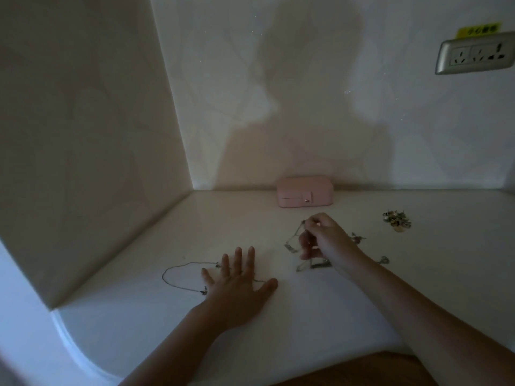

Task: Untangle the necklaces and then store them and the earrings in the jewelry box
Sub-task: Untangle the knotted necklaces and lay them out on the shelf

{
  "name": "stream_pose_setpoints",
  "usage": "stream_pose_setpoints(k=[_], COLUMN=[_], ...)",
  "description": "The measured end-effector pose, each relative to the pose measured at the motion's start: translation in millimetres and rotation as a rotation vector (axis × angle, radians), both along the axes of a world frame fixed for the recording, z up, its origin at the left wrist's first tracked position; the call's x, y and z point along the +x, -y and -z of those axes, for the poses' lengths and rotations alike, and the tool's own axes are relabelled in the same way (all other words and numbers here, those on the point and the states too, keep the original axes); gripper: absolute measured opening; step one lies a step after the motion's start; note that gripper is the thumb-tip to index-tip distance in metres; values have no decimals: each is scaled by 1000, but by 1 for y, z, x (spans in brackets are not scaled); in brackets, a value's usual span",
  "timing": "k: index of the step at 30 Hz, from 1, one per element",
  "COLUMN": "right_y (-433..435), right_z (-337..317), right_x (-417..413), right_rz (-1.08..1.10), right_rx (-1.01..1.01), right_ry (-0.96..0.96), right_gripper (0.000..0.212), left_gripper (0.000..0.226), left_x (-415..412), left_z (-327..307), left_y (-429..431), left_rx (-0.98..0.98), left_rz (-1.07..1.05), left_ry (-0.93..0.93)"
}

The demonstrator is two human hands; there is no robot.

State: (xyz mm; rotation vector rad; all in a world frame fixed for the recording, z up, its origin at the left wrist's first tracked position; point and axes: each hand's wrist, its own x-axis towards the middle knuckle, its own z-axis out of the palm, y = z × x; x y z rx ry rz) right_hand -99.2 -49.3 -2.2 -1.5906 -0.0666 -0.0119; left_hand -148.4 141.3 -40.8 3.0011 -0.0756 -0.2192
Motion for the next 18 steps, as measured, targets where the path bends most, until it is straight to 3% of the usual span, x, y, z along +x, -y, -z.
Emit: stream_pose_setpoints(k=[5,11,18], right_y=[33,52,53], right_z=[-20,-46,-69], right_x=[22,22,5], right_rz=[239,-6,-185], right_rx=[-120,-296,-422], right_ry=[161,155,222], right_gripper=[11,16,16], left_gripper=[92,121,109], left_x=[-5,1,62], left_z=[-1,-2,-19], left_y=[-9,-18,-28], left_rx=[22,-6,-17], left_rz=[-3,-6,-214], left_ry=[-25,-55,-69])
